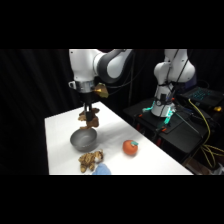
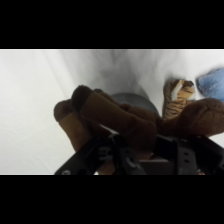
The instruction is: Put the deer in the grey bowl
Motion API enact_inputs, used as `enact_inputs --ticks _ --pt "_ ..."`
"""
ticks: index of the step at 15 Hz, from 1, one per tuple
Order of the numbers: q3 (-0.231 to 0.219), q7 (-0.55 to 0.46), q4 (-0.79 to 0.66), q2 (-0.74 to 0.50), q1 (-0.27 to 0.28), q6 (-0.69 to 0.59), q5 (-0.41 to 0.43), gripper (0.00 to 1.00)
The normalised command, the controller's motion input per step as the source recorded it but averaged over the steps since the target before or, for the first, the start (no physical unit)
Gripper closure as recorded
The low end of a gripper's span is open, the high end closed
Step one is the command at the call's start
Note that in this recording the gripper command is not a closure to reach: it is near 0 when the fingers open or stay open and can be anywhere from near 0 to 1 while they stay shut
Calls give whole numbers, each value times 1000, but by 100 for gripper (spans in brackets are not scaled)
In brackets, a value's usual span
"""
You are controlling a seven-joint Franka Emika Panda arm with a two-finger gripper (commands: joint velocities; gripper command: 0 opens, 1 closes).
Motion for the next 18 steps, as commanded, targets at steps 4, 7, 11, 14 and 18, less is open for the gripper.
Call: enact_inputs --ticks 4,7,11,14,18 --pt "15 -226 455 511 -84 147 83 56" --pt "72 -272 312 284 -101 -37 171 0" --pt "105 -324 192 -23 -147 -171 204 0" --pt "20 -232 131 -199 -96 -278 83 0" --pt "-18 -143 138 -204 -35 -376 18 0"
